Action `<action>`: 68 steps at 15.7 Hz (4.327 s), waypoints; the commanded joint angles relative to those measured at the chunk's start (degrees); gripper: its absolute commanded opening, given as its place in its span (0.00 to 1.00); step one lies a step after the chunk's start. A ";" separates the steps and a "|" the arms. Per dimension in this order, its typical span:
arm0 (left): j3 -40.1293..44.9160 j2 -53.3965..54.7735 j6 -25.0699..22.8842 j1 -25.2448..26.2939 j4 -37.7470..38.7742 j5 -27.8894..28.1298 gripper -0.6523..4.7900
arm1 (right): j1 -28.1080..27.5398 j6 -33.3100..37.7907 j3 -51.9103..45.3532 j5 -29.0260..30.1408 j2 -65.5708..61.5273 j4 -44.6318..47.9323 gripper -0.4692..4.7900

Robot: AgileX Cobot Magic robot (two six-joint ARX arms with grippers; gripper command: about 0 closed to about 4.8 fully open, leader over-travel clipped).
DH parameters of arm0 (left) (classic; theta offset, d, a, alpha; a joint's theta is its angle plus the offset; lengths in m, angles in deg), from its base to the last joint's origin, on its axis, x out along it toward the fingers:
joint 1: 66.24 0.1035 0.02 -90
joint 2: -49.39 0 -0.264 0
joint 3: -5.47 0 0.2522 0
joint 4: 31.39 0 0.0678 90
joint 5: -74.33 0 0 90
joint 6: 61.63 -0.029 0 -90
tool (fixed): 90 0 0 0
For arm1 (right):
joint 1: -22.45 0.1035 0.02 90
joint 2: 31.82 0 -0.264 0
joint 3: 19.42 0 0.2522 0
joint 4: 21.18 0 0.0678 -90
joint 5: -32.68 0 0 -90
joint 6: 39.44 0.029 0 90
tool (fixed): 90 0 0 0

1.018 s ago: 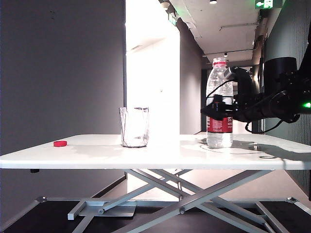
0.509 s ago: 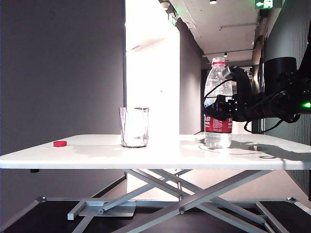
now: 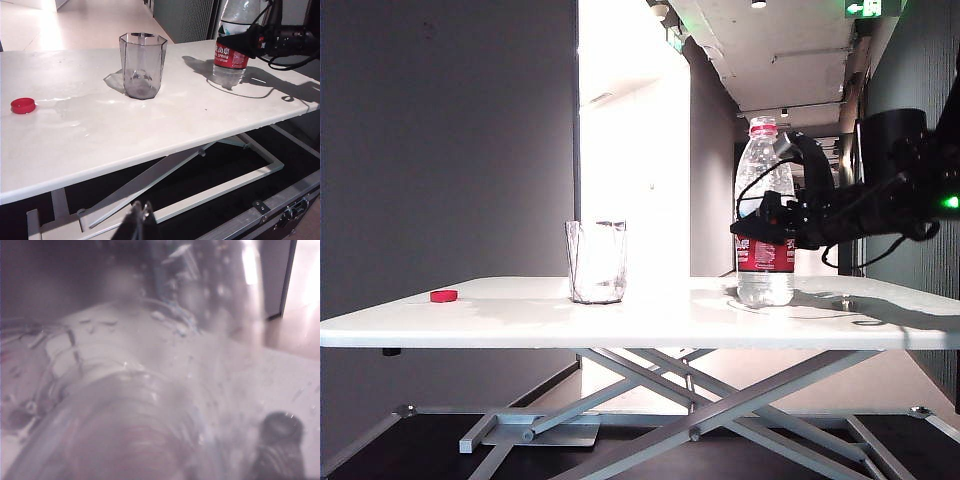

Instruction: Pick up the mineral water bottle on the table and pour water into the mug until it's half full.

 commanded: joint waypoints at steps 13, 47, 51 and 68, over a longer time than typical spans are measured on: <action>-0.09 0.04 -0.48 -0.04 0.07 -0.37 0.11 | 17.31 -34.29 16.26 -38.97 9.03 -39.65 0.47; -0.09 0.02 -0.46 -0.02 0.46 -0.22 0.11 | 22.27 -82.09 22.03 -70.79 1.42 -31.39 0.47; -0.09 0.02 -0.48 -0.02 0.46 -0.20 0.11 | 22.27 -82.07 22.03 -70.99 1.42 -31.39 0.47; -0.09 0.04 -1.11 -0.04 0.46 -0.20 0.11 | 21.27 -30.82 21.86 -47.06 4.72 -42.53 0.46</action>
